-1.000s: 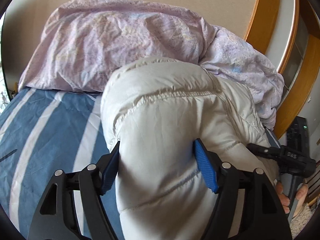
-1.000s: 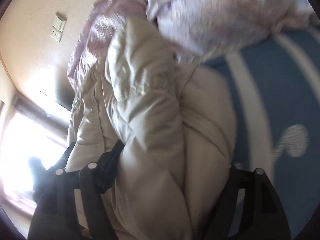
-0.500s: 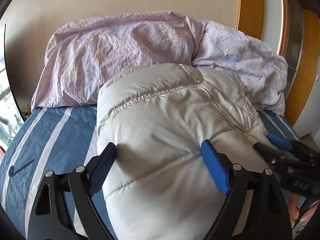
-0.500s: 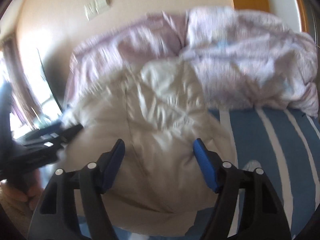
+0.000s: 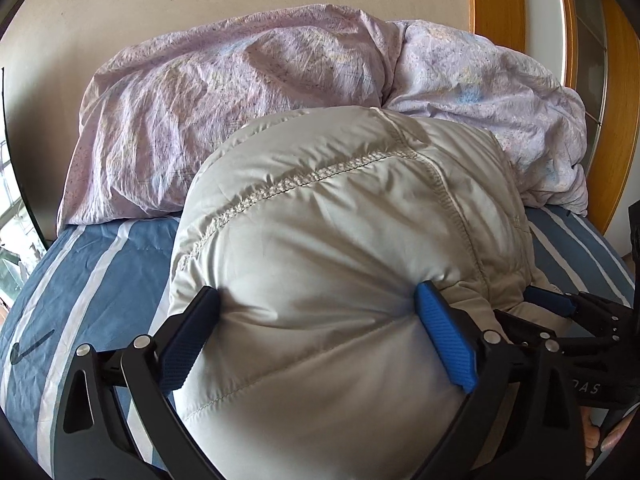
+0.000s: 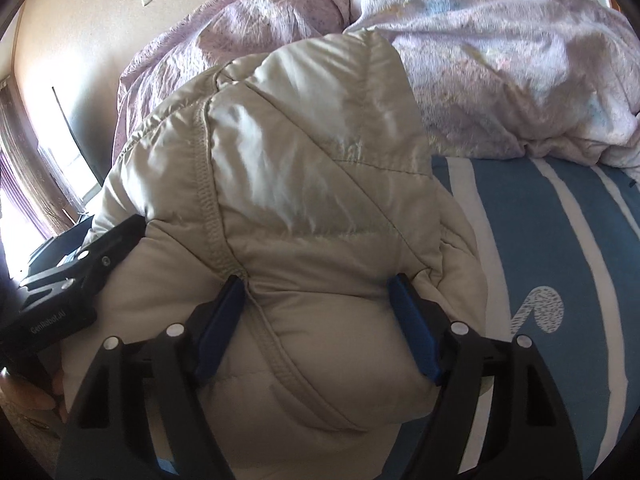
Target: Fold large clothes
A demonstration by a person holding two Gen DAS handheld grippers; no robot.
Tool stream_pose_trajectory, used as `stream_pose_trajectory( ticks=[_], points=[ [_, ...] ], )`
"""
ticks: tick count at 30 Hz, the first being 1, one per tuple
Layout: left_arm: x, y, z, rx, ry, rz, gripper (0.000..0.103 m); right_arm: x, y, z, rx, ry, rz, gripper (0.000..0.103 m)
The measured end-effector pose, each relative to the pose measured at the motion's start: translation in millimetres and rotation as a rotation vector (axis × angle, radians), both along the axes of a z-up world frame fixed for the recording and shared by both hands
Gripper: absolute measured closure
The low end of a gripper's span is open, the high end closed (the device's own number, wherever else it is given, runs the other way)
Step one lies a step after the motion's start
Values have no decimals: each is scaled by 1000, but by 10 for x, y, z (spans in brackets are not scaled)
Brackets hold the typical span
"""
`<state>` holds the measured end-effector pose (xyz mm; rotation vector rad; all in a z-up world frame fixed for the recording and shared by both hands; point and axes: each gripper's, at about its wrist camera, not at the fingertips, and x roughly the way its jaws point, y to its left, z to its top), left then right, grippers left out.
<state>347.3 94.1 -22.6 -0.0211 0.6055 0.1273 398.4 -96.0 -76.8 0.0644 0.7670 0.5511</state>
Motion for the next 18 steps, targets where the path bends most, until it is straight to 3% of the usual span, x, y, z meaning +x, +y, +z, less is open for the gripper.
stream_pose_trajectory(
  ticks=[11, 18],
  points=[
    [21, -43, -40, 31, -20, 29, 1, 48, -21, -46, 37, 20, -17, 26],
    [-428, 53, 186, -21, -7, 11, 1, -384, -218, 229, 65, 19, -123, 4]
  ],
)
